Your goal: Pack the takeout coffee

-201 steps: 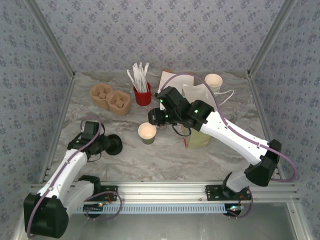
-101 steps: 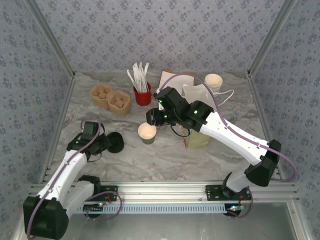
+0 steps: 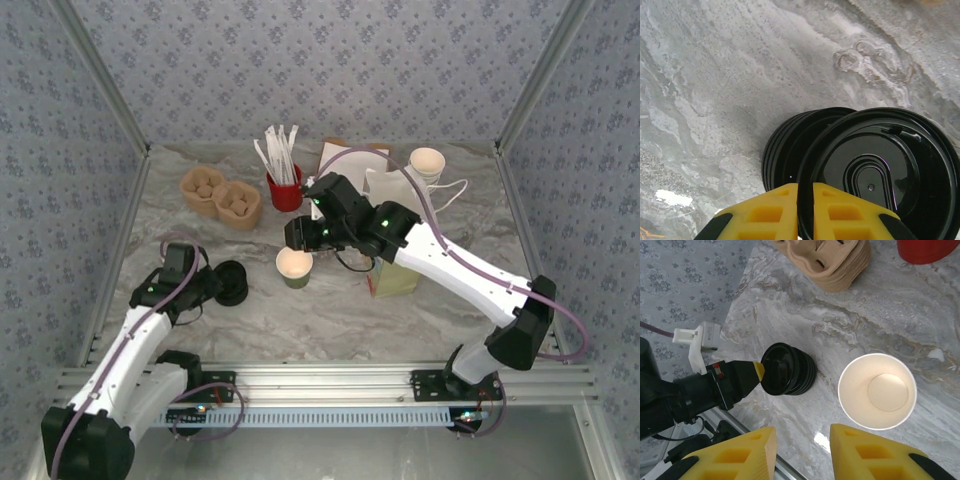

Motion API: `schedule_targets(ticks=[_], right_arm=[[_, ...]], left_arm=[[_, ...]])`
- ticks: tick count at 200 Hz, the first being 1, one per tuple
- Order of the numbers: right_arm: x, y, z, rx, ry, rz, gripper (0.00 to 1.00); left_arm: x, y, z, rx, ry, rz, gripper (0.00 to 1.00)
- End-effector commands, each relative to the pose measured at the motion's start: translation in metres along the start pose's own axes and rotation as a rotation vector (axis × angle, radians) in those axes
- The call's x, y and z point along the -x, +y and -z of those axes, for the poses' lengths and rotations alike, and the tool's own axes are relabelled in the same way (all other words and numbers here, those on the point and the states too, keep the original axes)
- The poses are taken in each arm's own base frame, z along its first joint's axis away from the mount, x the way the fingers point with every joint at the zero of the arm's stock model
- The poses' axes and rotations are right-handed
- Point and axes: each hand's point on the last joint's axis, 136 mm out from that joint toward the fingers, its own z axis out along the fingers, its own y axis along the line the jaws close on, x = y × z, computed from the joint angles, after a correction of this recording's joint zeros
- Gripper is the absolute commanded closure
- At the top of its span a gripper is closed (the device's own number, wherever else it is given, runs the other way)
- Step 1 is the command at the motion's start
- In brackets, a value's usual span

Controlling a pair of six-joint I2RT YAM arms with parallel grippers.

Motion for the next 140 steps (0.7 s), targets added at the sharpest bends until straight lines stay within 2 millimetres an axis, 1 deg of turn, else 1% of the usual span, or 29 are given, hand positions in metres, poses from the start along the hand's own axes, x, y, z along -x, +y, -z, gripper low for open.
schedule_targets(ticks=[1,46,71,94,97,115,140], right_arm=[[-0.001,0.017,-0.007,0.062,0.019,-0.019,0.64],[-0.005,0.038,-0.016,0.119,0.05,-0.012,0.63],[-0.01,0.045,-0.024,0.143,0.082,-0.016,0.61],[-0.011,0.051,-0.03,0.158,0.102,-0.022,0.59],[-0.007,0.055,-0.03,0.176,0.087,-0.021,0.59],[-0.005,0.061,-0.032,0.197,0.089,-0.024,0.58],[-0.003,0.063,-0.033,0.2,0.087,-0.024,0.56]], left_arm=[[0.011,-0.014,0.023,-0.044,-0.025,-0.029,0.86],[0.024,-0.034,0.057,-0.114,-0.061,-0.046,0.86],[0.031,-0.048,0.076,-0.166,-0.084,-0.064,0.86],[0.034,-0.059,0.086,-0.196,-0.087,-0.08,0.86],[0.034,-0.06,0.087,-0.201,-0.085,-0.082,0.86],[0.035,-0.067,0.092,-0.224,-0.083,-0.087,0.86],[0.036,-0.074,0.1,-0.255,-0.085,-0.086,0.86]])
